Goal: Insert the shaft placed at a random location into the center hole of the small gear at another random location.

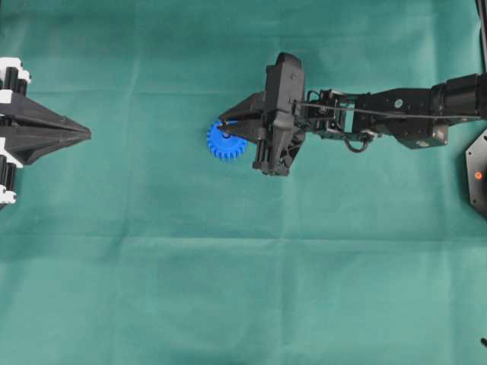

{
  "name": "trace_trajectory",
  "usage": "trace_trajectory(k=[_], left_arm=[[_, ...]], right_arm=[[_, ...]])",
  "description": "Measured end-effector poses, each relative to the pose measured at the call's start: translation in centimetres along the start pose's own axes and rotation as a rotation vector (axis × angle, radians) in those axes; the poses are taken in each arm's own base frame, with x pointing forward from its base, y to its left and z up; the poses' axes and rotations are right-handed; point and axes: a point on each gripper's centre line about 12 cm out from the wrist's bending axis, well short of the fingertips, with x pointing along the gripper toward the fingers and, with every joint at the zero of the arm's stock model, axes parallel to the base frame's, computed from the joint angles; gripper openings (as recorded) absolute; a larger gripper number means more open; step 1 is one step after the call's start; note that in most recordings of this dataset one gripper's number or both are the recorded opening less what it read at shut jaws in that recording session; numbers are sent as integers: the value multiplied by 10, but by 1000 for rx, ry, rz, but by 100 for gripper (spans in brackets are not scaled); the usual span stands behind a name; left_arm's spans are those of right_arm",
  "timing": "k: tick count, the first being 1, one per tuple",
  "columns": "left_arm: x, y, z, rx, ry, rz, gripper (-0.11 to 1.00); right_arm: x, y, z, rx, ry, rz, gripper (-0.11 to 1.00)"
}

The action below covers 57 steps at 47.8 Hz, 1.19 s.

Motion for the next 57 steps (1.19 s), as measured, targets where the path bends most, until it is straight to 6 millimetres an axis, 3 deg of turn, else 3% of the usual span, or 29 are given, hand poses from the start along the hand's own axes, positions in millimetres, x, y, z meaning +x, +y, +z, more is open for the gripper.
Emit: trace_trajectory(k=[20,37,57], left_arm=[[0,0,0,0,3,0,0],[0,0,-1,0,5,0,0],[0,0,-1,0,5,0,0]], right_arm=[[2,0,-4,1,8,-1,13],[14,1,-28,-2,72,2,13],[14,1,-29,-2,67,1,13]])
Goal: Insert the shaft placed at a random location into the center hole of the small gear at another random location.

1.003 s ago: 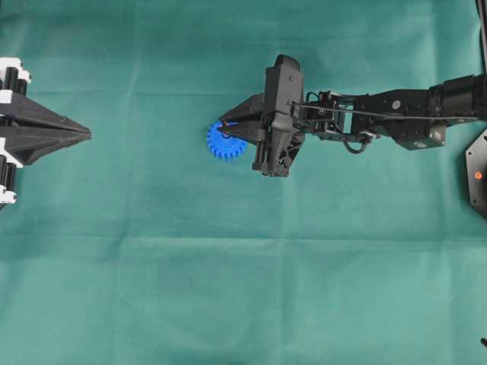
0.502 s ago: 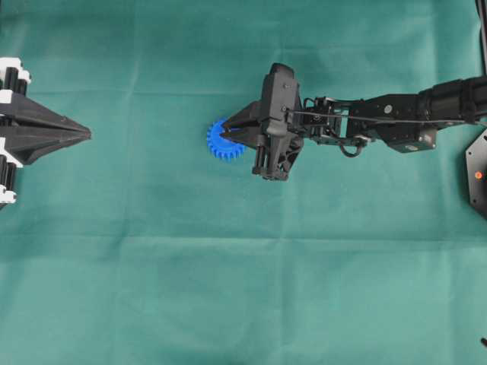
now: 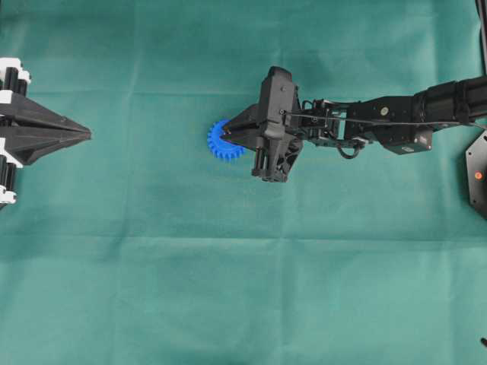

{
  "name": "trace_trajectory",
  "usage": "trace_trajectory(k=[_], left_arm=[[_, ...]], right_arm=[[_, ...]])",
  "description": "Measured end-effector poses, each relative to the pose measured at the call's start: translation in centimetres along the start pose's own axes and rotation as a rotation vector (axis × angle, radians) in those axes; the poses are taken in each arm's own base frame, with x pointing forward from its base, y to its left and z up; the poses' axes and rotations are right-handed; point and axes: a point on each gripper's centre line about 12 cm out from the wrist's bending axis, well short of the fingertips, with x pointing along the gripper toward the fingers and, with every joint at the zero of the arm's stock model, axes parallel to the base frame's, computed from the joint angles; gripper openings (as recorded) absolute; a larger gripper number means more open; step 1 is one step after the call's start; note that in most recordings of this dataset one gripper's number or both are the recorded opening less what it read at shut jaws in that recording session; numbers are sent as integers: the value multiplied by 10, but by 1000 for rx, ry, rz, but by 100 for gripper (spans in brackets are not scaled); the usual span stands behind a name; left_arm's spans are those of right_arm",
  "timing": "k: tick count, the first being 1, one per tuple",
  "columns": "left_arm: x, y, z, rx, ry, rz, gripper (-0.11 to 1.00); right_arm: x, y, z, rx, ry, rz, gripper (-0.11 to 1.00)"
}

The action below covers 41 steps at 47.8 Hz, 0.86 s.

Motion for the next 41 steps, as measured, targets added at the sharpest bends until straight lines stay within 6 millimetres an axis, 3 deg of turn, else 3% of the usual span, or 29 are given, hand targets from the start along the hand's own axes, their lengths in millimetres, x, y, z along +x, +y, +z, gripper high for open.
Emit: trace_trajectory(k=[18,20,28,31,41], left_arm=[[0,0,0,0,0,0,0],[0,0,0,0,0,0,0],[0,0,0,0,0,0,0],[0,0,0,0,-2,0,0],[0,0,0,0,-2,1,0]], right_arm=[[1,0,2,0,-5,0,15],[1,0,2,-1,-6,1,23],[0,2,5,-2,-3,5,73],[-3,3,8,-2,-3,7,87],[-20,3,31,0,-29,11,81]])
